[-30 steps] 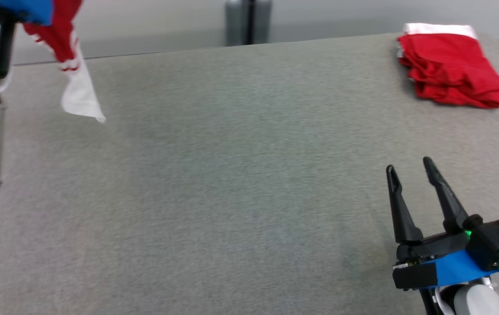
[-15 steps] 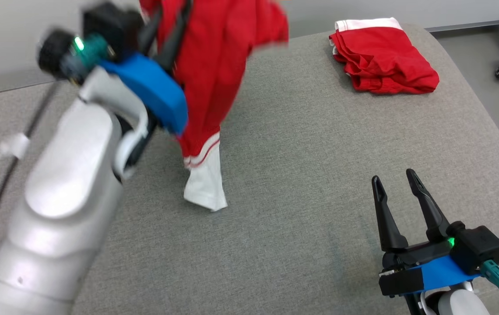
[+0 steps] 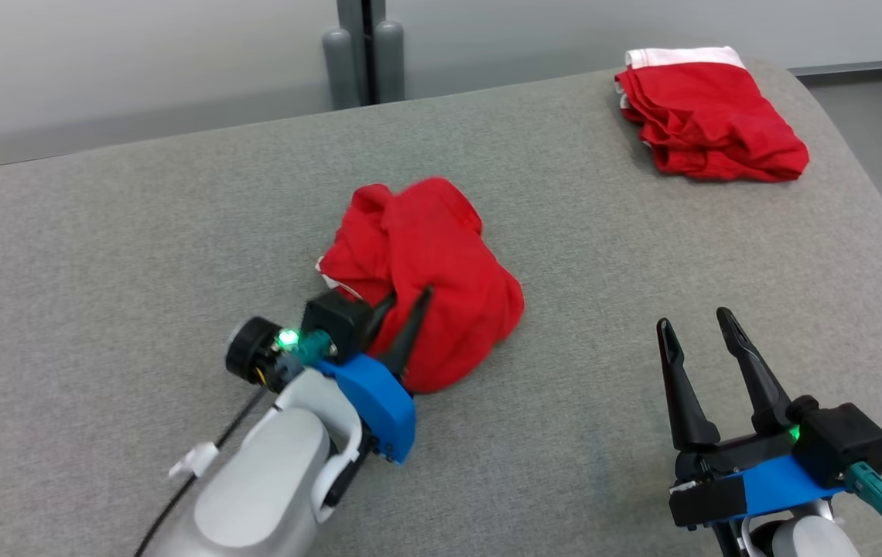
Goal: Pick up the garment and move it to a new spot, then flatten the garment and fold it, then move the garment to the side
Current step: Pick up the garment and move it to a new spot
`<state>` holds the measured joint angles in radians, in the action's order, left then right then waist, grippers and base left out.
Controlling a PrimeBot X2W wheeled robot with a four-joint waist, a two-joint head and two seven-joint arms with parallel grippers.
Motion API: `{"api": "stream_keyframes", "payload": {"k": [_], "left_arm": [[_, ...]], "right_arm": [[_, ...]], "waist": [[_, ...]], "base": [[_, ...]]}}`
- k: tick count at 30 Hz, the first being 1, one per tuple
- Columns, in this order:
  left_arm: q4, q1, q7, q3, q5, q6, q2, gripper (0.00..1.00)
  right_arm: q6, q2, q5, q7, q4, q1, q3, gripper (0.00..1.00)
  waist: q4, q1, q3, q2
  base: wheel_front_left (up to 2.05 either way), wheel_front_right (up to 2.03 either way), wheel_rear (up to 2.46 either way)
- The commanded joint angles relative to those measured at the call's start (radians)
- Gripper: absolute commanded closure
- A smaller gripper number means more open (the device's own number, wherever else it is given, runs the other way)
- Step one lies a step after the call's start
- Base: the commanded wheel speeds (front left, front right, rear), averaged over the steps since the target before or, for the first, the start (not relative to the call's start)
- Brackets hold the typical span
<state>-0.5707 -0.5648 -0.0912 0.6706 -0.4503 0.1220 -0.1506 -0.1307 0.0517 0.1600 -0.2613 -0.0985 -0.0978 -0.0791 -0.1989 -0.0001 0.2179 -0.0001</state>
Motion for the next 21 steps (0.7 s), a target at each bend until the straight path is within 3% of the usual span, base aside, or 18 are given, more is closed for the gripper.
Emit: {"api": "stream_keyframes", "payload": {"k": [1, 6, 11, 21], "left_arm": [[-0.006, 0.016, -0.027, 0.006, 0.007, -0.011, 0.009, 0.0], [-0.014, 0.036, -0.125, 0.0, 0.02, -0.034, 0.023, 0.0], [0.025, 0.053, -0.169, -0.048, 0.037, -0.073, -0.005, 0.0], [0.289, 0.24, -0.175, -0.283, 0.111, -0.15, -0.069, 0.0]], "right_arm": [[0.0, -0.001, -0.002, -0.005, -0.004, 0.011, 0.003, 0.0], [0.0, -0.001, -0.007, -0.005, -0.014, 0.02, 0.01, 0.0], [0.0, -0.001, -0.007, -0.005, -0.025, 0.033, 0.013, 0.0], [0.0, -0.001, -0.003, -0.005, -0.035, 0.068, 0.037, 0.0]], "waist": [[0.009, 0.0001, -0.003, 0.0001], [0.039, 0.0001, -0.024, 0.0001], [0.07, 0.0001, -0.054, 0.0001], [0.129, 0.0001, -0.108, 0.0001]], "base": [[0.0, 0.0, 0.0], [0.0, 0.0, 0.0], [0.0, 0.0, 0.0], [0.0, 0.0, 0.0]]}}
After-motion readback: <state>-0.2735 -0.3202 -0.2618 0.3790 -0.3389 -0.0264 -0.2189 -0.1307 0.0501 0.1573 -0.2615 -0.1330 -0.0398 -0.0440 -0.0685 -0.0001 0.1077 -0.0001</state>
